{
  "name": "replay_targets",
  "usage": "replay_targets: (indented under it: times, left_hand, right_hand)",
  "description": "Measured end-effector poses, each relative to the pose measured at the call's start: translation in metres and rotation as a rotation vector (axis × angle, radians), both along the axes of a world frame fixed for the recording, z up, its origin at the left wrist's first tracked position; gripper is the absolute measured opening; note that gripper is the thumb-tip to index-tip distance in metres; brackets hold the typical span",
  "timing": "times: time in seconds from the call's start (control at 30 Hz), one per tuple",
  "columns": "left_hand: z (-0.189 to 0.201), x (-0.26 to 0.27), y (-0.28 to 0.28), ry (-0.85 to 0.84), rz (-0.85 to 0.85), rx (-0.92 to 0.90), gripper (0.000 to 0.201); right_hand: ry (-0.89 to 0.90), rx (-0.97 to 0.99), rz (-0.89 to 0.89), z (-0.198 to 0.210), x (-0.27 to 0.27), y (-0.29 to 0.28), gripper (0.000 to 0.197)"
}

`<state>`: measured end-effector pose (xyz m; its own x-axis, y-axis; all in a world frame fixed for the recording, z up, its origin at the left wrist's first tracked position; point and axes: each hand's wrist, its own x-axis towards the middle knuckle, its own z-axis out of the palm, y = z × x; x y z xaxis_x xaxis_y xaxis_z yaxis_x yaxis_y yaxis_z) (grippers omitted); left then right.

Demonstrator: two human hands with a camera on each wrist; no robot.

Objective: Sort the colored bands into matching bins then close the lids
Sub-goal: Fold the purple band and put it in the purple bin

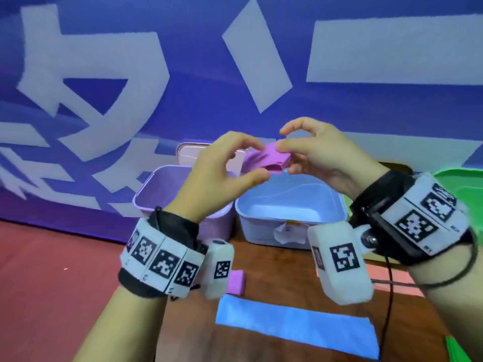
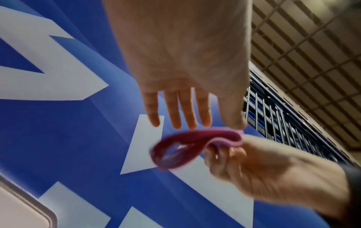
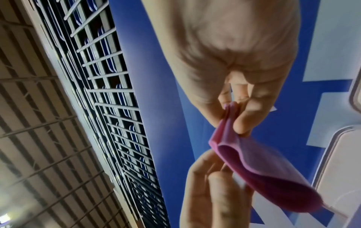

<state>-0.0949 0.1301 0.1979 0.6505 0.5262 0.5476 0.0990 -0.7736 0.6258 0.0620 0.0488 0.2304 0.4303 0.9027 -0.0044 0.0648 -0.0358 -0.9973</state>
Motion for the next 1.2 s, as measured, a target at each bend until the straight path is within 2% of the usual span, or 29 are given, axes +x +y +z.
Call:
replay_targets:
  times: [0.07,0.1,0.17,0.23,0.27,0.33,0.4,0.47,0.6,0.7,0.83,0.9,0.97,1.07,1.2]
  left_hand:
    - [0.009,-0.009,0.007,0.036,-0.011,0.173,0.045]
    - [0.013,-0.013,0.011,0.027,0.016,0.234,0.045]
    - [0.020,-0.024,0.023,-0.044,0.075,0.285,0.033]
    - [0.032,-0.036,0.033,-0.091,0.084,0.194,0.020]
    - [0.038,-0.043,0.038,-0.088,0.086,0.134,0.018]
    - [0.050,-0.053,0.046,-0.025,0.097,0.022,0.020]
    - [0.057,-0.061,0.054,0.094,0.097,-0.102,0.017]
    - [0.058,-0.067,0.061,0.154,0.072,-0.245,0.009]
    - [0.055,-0.076,0.071,0.101,-0.002,-0.455,0.009]
    - [0.055,-0.078,0.074,0.117,-0.066,-0.545,0.009]
    - [0.051,-0.076,0.075,0.137,-0.130,-0.719,0.030]
    - [0.046,-0.077,0.074,0.118,-0.200,-0.838,0.023]
    - [0.039,-0.077,0.075,0.062,-0.222,-0.943,0.015]
    - [0.029,-0.071,0.083,-0.024,-0.118,-1.093,0.013]
    - [0.016,-0.062,0.101,0.002,0.043,-1.098,0.011]
  right_hand:
    - [0.055,-0.007,-0.001,0.018,-0.016,0.011,0.018]
    - [0.090,-0.008,-0.001,0.026,-0.024,0.017,0.017]
    - [0.133,-0.010,0.001,0.039,-0.038,0.027,0.015]
    - [0.085,-0.051,0.014,0.049,-0.051,0.034,0.010]
    - [0.005,-0.103,0.027,0.053,-0.057,0.037,0.008]
    - [-0.285,-0.252,0.056,0.057,-0.067,0.040,0.022]
    - [-0.559,-0.288,0.032,0.058,-0.077,0.043,0.033]
    - [-0.622,-0.176,0.014,0.059,-0.087,0.044,0.029]
    - [-0.688,-0.086,0.030,0.061,-0.103,0.048,0.005]
    - [-0.764,-0.100,-0.103,0.057,-0.106,0.053,0.009]
    - [-0.625,-0.055,-0.237,0.055,-0.098,0.057,0.005]
    - [-0.532,-0.042,-0.266,0.052,-0.090,0.059,0.004]
    - [-0.455,-0.045,-0.260,0.046,-0.081,0.064,0.011]
    - [-0.282,-0.036,-0.227,0.031,-0.071,0.074,0.017]
    - [-0.040,-0.078,-0.169,0.003,-0.062,0.086,0.016]
